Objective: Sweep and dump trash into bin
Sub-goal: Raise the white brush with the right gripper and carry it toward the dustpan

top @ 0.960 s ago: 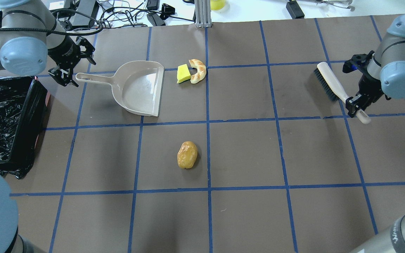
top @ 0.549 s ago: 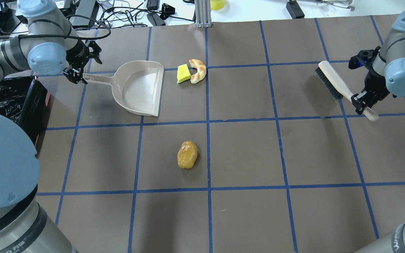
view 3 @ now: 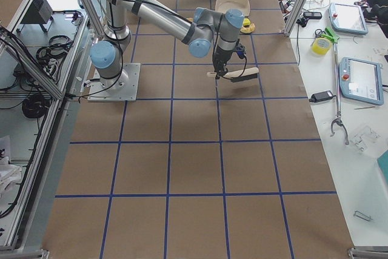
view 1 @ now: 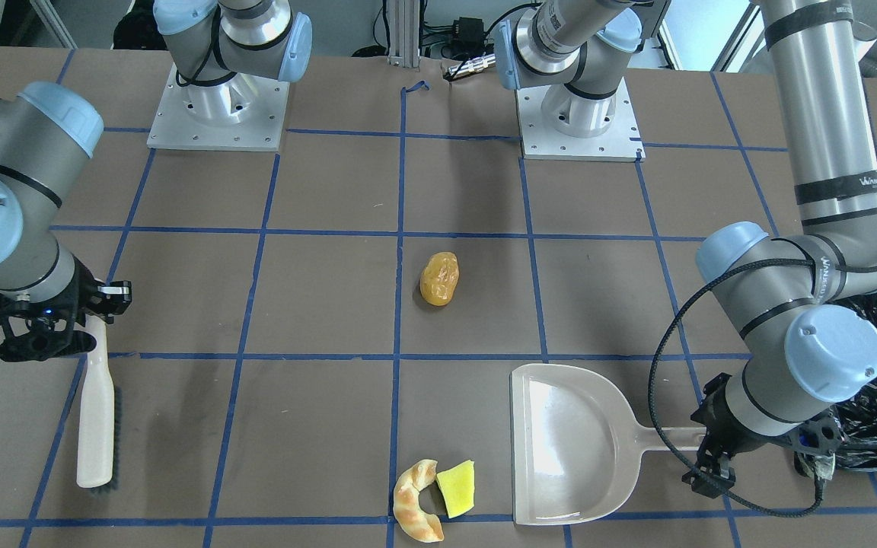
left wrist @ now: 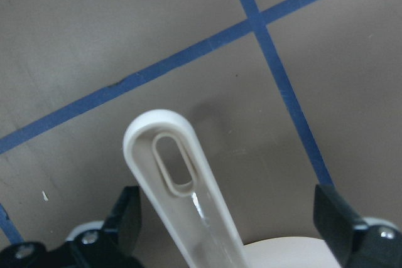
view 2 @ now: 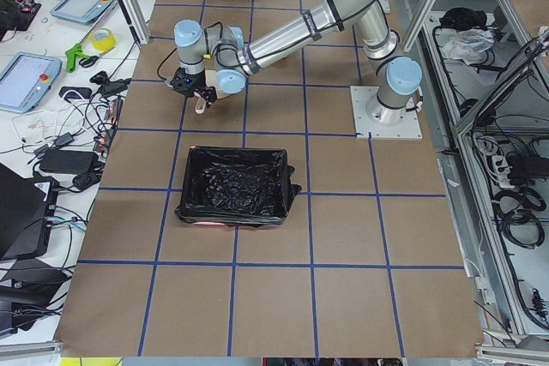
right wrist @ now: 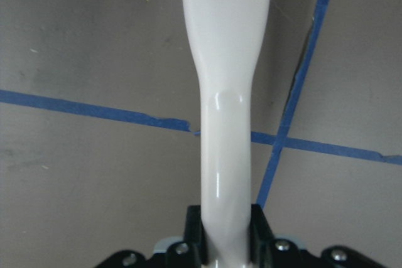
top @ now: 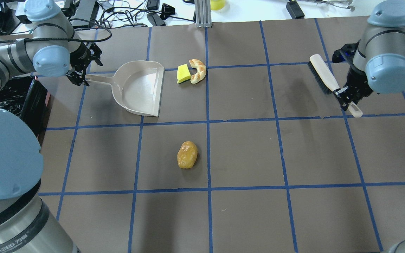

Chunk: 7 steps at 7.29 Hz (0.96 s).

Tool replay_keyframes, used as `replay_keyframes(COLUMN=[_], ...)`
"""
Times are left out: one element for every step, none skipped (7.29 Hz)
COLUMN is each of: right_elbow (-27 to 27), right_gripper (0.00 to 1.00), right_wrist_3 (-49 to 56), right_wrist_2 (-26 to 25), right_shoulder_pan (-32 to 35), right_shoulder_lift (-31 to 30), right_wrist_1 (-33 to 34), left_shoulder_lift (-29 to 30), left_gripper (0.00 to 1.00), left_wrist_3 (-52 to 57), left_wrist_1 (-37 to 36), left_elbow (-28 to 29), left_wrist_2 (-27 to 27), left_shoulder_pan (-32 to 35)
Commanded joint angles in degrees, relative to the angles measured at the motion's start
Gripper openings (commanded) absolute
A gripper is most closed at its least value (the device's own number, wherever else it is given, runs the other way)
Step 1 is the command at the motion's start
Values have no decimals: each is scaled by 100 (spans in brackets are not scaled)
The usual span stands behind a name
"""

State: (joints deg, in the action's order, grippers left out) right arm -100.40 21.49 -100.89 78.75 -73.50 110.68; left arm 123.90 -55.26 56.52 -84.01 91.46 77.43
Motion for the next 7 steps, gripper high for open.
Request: replay_keyframes(right_elbow=[318,449,599,774,1028,1283,1529], right_gripper=[9,7,7,7,7,7,7], right_wrist_3=[-1212,-1661,-2092,-2375,-2412,-2543,-2867], right_wrist_2=[-9,-1,43,70,96,96,88], right_shoulder_pan=[796,1157,1421,1650,1757,1932,2151], right_shoulder_lift=[81,212,370,563,783,1002,1196], right_wrist_1=[-415,-407,-425,-425,-425,-416,-425], left_shoulder_lift=[-23,-41,-76,-68,-94,-120,-155], left_gripper=[74,37,32,9,0,0,0], left_wrist_3=[-213,-178,-169,-230,-231,-231,-265], left_wrist_1=[-9,0,0,8,8,8,8], left_elbow=[-28,-45,-45,-63,-89,-98,-72], left_wrist_2=[21,282,320,311,294,320,355], left_shoulder_pan=[0,0,0,0,9,52,62])
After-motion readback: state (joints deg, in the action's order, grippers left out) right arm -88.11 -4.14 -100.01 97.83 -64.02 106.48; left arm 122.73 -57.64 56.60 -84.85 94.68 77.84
